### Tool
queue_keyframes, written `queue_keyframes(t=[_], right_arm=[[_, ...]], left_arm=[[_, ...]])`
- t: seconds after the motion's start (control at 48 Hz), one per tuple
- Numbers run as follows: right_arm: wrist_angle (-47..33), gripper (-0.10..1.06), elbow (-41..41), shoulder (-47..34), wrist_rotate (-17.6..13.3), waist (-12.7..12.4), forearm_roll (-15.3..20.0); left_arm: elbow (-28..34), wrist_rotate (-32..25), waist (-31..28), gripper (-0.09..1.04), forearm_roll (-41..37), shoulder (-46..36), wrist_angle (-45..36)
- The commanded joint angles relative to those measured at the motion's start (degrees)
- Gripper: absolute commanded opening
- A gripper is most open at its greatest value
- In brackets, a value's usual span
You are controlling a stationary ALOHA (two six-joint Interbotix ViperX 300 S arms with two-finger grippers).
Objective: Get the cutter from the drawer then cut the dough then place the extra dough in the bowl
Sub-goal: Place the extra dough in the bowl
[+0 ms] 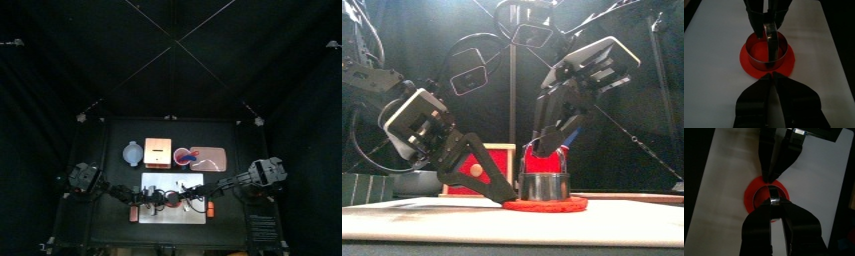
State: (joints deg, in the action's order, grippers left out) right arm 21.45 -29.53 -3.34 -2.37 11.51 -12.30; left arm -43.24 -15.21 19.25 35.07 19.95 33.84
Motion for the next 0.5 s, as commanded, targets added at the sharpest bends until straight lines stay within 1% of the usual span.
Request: queue_keyframes(t=[0.021,0.104,0.188,0.312,0.396,0.5], right_arm=[[0.79,0.37,0.35,7.12,-0.35,-0.26,-0.88],[2.46,0.37,-2.29,11.6,-0.53,-0.44,-1.85],[2.99,0.37,-5.89,15.29,-0.79,-0.44,-1.85],[3.25,0.37,-11.51,18.37,-2.11,-0.7,-1.85],[3.34,0.37,-15.38,18.46,-2.46,-2.02,-2.11],[3.43,0.37,-16.52,17.93,-2.55,-4.22,-1.32]], left_arm=[[0.35,0.0,-0.35,0.58,0.26,0.0,-0.79],[0.26,0.0,-0.62,0.58,0.35,-0.09,-1.05],[0.35,0.0,-0.88,0.58,0.35,-0.09,-1.05],[-0.09,-0.35,-2.2,0.58,0.09,-1.85,-1.05],[-1.14,-0.97,-3.78,0.58,-1.49,-4.39,-1.05],[-2.29,-3.34,-4.83,0.58,-5.36,-7.91,-1.05]])
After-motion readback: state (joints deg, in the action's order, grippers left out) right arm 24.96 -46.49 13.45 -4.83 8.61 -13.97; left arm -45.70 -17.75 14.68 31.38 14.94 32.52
